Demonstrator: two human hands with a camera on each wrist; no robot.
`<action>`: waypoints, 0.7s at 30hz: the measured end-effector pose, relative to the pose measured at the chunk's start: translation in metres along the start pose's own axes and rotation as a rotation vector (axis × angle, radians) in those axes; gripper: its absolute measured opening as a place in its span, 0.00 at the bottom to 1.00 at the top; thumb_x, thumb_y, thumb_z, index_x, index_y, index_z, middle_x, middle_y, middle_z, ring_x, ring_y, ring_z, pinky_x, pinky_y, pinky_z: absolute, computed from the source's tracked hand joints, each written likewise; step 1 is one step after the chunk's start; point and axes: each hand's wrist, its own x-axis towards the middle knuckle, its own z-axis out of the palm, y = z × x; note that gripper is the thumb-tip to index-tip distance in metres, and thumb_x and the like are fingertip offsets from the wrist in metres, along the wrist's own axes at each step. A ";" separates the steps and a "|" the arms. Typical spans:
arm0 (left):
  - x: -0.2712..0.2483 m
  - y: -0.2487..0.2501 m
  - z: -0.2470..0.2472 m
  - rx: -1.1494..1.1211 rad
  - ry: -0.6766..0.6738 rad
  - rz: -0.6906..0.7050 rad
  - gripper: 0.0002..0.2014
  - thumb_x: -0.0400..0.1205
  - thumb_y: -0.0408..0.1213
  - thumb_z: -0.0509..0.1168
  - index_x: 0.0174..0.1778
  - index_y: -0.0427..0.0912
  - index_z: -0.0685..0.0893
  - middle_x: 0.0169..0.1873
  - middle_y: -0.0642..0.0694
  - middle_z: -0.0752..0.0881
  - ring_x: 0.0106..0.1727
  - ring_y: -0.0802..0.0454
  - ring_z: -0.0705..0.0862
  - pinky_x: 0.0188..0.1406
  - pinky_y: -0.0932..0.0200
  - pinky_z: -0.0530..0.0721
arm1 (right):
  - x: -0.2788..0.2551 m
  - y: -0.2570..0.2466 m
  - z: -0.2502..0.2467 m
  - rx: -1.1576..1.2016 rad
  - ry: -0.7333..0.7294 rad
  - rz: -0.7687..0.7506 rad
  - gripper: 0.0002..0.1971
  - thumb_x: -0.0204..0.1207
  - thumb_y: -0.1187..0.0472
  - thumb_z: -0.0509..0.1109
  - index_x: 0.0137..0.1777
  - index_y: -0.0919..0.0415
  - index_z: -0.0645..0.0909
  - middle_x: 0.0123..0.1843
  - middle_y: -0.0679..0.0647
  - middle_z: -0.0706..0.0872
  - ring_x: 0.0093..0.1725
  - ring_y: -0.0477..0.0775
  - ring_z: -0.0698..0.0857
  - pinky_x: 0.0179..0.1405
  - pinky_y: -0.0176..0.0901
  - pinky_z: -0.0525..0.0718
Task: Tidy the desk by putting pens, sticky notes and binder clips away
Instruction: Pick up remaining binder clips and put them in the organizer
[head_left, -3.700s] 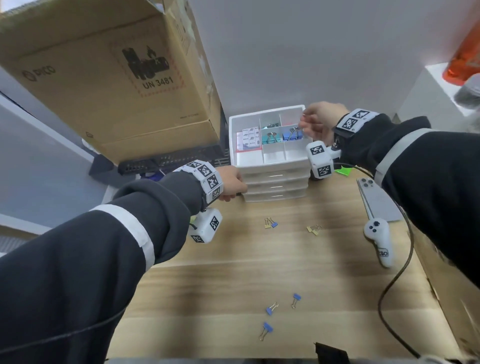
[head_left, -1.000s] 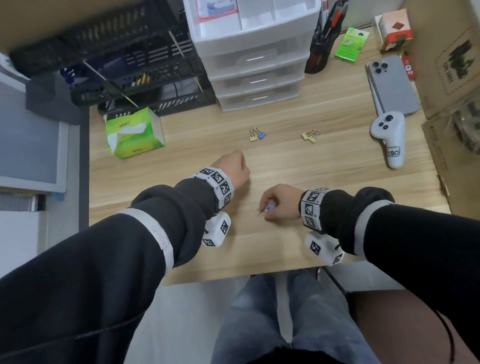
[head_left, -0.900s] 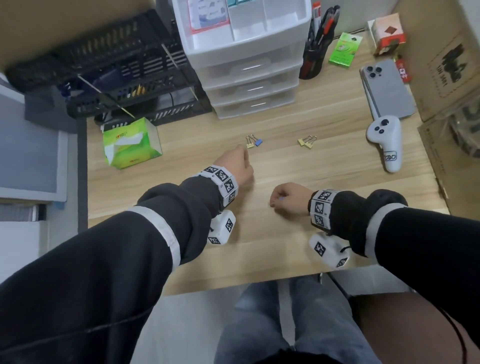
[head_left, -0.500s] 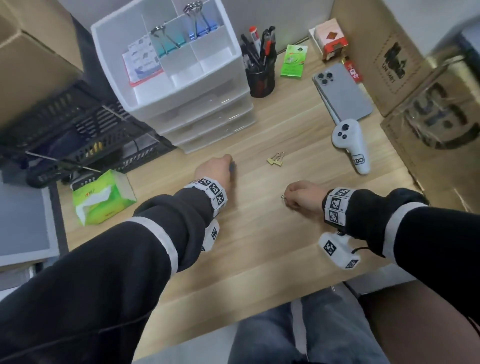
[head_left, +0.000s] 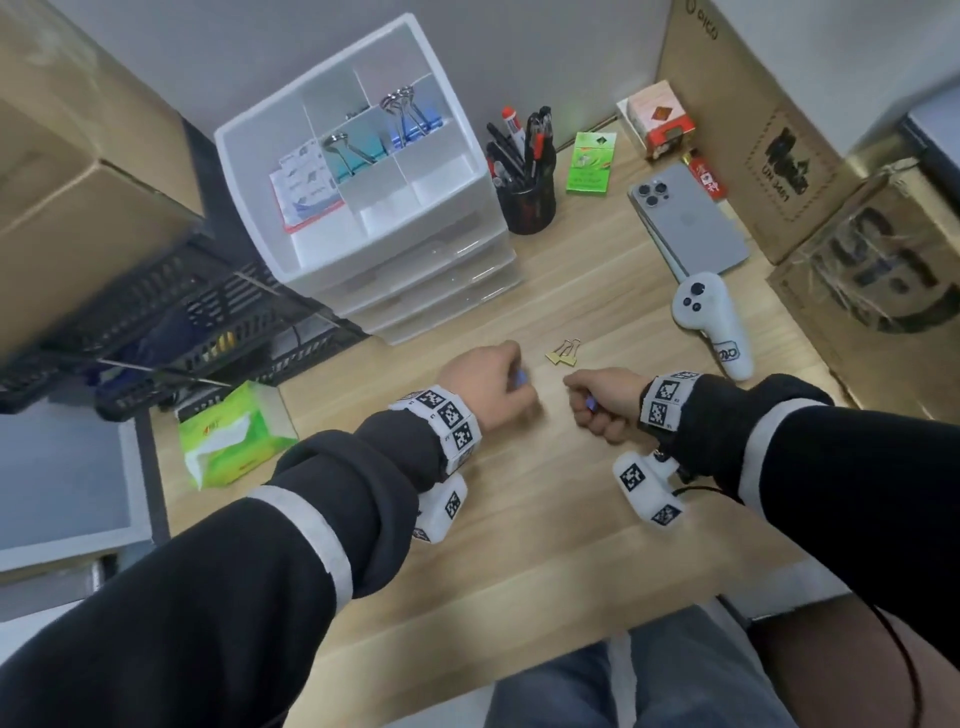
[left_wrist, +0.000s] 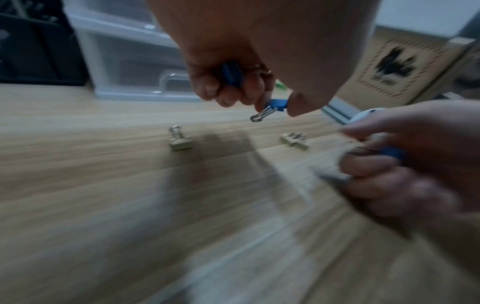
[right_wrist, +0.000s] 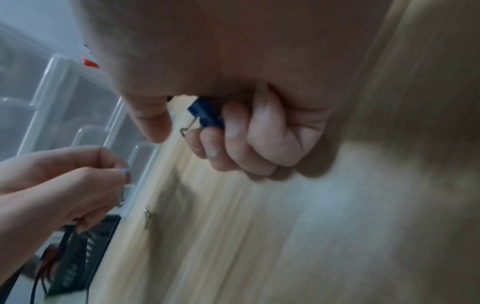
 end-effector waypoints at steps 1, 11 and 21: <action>-0.002 0.005 -0.002 -0.022 -0.011 0.041 0.10 0.77 0.47 0.66 0.46 0.44 0.78 0.38 0.49 0.83 0.40 0.44 0.82 0.40 0.51 0.83 | -0.002 -0.006 0.004 0.041 -0.026 0.011 0.18 0.83 0.52 0.59 0.30 0.55 0.71 0.23 0.52 0.73 0.17 0.45 0.61 0.14 0.28 0.52; -0.030 0.018 -0.070 -0.092 0.042 0.228 0.10 0.70 0.40 0.73 0.38 0.44 0.77 0.36 0.48 0.81 0.37 0.47 0.77 0.35 0.54 0.77 | -0.036 -0.070 0.052 0.050 -0.112 -0.313 0.07 0.80 0.58 0.60 0.41 0.53 0.77 0.39 0.51 0.79 0.37 0.49 0.77 0.47 0.45 0.78; -0.058 0.013 -0.154 -0.028 0.269 0.286 0.12 0.74 0.40 0.70 0.52 0.41 0.85 0.44 0.47 0.86 0.44 0.48 0.83 0.45 0.51 0.84 | -0.092 -0.131 0.079 0.312 -0.087 -0.361 0.11 0.87 0.64 0.57 0.43 0.61 0.77 0.34 0.56 0.85 0.23 0.49 0.86 0.21 0.37 0.85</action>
